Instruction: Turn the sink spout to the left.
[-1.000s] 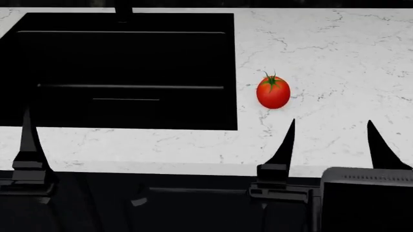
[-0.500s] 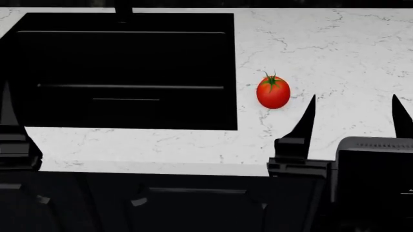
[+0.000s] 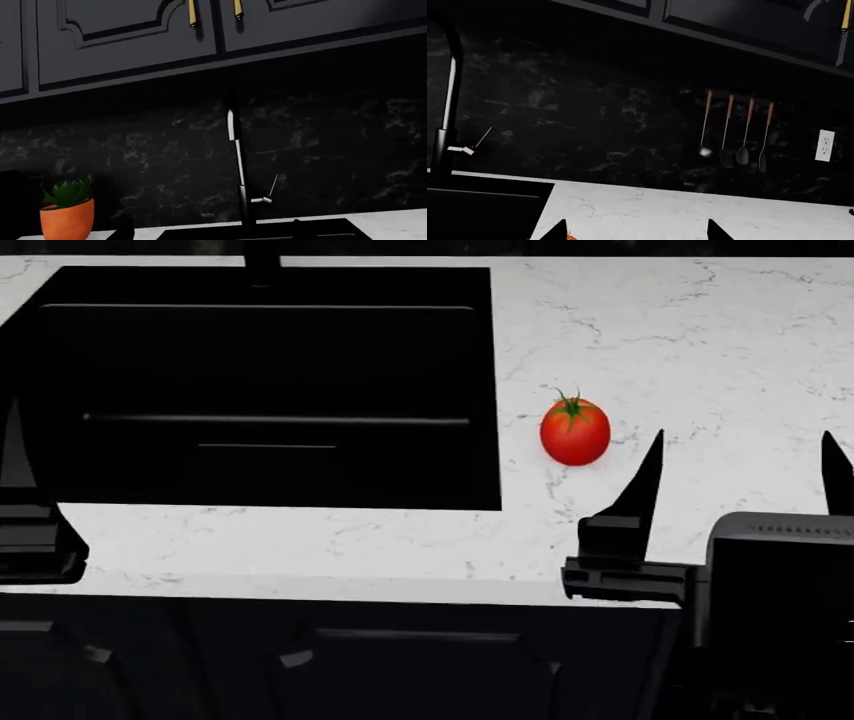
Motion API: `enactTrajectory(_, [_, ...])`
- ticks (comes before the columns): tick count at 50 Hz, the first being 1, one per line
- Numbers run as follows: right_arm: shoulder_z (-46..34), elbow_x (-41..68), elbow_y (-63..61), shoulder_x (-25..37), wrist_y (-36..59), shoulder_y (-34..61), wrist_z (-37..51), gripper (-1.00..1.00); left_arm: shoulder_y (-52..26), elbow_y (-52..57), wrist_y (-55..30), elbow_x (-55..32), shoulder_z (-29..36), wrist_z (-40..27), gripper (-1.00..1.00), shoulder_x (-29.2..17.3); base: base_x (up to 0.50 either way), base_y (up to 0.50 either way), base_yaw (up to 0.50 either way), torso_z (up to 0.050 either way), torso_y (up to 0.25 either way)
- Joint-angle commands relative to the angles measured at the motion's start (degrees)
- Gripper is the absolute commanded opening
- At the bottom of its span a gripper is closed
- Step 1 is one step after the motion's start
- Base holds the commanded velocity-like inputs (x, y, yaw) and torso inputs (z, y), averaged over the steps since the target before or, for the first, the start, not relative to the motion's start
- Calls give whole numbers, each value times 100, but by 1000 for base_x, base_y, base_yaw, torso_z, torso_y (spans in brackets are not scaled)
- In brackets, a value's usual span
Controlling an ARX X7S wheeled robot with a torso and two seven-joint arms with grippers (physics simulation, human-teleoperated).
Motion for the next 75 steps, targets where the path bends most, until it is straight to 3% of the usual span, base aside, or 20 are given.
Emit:
enactTrajectory(1, [-55,-31,-29,4,-57,14,2,100,8,-38,150,-79,7,68,100,-32,62,500,0,0,0])
enactTrajectory(52, [-89,-89,44,34,-213,-159,72,100,-190,-27,9,-142,129,-52,100,-128,16,500,0,0,0])
enactTrajectory(75, [-82,-32,-13,82,-378,-262,-18,100,-310,-34,-71,-180,187,-88,100,-171,43,292,0,0,0])
